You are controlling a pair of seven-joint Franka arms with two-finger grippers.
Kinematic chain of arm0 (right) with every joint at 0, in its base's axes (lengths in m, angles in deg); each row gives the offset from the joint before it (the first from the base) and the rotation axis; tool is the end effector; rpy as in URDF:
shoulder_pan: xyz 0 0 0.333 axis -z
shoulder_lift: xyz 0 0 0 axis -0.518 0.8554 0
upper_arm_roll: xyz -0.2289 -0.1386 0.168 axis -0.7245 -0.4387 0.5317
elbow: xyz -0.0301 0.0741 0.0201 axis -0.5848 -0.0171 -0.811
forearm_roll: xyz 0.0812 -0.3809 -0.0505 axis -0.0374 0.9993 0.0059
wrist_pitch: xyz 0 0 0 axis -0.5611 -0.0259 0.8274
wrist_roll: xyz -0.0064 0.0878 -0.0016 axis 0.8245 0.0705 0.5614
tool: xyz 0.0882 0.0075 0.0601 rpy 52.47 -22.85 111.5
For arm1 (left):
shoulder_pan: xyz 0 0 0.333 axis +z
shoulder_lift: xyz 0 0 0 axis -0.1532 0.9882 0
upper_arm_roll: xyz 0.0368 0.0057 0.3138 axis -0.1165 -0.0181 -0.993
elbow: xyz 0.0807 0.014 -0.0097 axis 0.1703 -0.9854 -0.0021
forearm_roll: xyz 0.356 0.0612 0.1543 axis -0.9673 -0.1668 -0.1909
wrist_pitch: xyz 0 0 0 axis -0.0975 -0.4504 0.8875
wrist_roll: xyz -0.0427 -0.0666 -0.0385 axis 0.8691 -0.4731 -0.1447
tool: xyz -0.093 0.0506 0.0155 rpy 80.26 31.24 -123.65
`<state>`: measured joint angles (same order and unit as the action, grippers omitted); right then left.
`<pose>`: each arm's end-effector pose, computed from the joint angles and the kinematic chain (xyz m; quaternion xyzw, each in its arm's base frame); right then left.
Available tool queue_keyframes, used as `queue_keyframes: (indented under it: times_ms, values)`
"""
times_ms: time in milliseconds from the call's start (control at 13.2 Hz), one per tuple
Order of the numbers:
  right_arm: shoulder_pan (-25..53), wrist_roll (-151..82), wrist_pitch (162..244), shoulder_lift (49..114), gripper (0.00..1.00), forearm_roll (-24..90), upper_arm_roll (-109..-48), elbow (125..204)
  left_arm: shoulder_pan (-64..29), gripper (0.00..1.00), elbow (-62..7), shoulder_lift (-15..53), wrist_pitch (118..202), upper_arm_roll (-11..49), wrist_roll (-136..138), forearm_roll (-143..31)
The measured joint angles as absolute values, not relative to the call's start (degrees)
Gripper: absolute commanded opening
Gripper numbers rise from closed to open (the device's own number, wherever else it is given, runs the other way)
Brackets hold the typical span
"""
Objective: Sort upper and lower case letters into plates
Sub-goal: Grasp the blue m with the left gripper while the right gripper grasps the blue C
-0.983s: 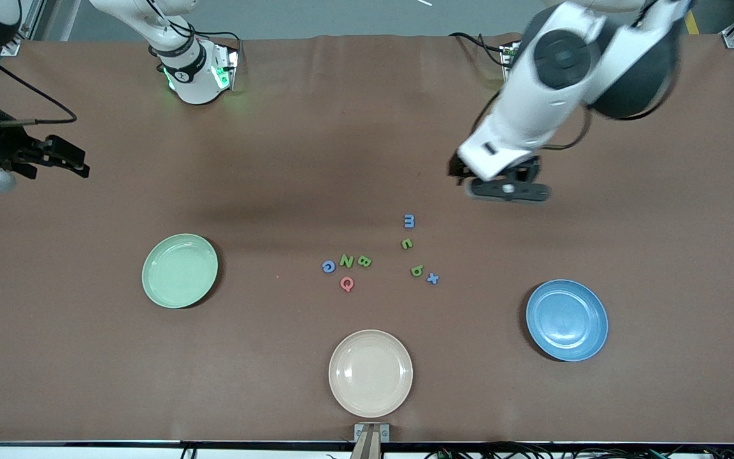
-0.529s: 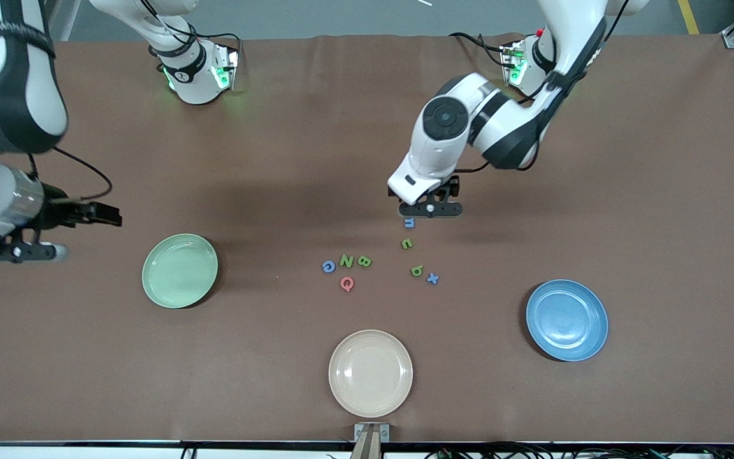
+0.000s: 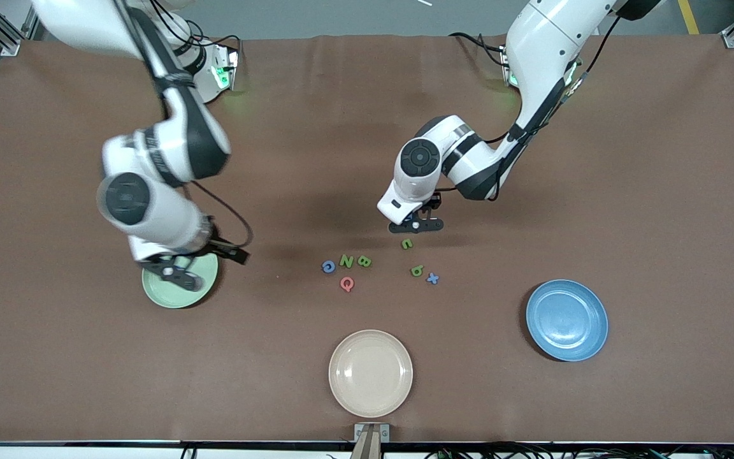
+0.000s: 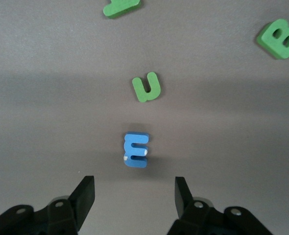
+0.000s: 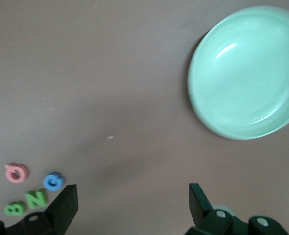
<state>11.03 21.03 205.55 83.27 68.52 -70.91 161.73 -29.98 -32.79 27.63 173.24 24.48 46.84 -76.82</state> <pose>0.6131 0.2524 0.3432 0.9683 -0.2476 -0.0341 0.0005 0.4659 -0.4319 0.2171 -0.9979 -0.0201 0.0612 0.0100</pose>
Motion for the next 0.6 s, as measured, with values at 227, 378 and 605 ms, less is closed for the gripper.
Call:
queue_keyframes:
  times_ms: [227, 378, 605]
  values:
    - [5.41, 33.26, 215.76, 89.75, 0.91, 68.57, -70.93, 161.82, -29.97, 0.69, -32.70, 29.22, 174.17, 24.43, 47.20, -79.67]
    - [3.09, 39.04, 221.14, 93.77, 0.79, 68.85, -70.99, 161.76, -29.96, 0.61, -32.64, 30.60, 175.79, 24.12, 47.23, -80.00]
    - [1.49, 43.07, 224.14, 98.34, 0.78, 68.85, -71.13, 159.65, -29.83, 0.29, -32.36, 31.77, 177.19, 23.77, 47.24, -80.02]
